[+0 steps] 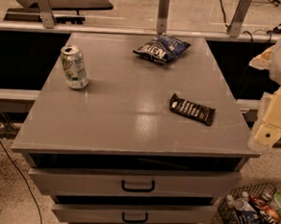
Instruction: Pick 7up can
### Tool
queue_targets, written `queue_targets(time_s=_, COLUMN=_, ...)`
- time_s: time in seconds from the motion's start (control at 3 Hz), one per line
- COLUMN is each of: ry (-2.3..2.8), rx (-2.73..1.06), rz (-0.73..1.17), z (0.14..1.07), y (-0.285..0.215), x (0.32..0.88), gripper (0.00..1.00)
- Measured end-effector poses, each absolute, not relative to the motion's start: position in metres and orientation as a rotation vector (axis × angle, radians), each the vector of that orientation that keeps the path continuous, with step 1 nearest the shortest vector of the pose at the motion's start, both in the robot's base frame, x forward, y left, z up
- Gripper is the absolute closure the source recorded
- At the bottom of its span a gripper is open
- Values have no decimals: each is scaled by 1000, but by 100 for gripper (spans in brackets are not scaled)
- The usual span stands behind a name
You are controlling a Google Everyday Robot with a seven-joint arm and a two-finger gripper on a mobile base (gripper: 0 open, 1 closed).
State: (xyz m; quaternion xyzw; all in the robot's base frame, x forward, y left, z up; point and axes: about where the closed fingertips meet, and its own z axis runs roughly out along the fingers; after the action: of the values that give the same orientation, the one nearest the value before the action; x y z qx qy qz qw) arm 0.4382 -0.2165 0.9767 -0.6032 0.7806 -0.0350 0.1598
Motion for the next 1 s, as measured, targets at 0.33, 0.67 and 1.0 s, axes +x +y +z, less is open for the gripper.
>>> queue_targets(time_s=0.33, ry=2230, rx=-1724, rz=-100, z=977, y=-217, x=438, gripper=0)
queue_targets(time_s=0.67, ry=2187, rx=-1699, rz=-24, z=973, y=-201, x=450, gripper=0)
queue_targets(time_s=1.0, ry=2069, rx=-1673, rz=142, z=962, y=-154, x=482, gripper=0)
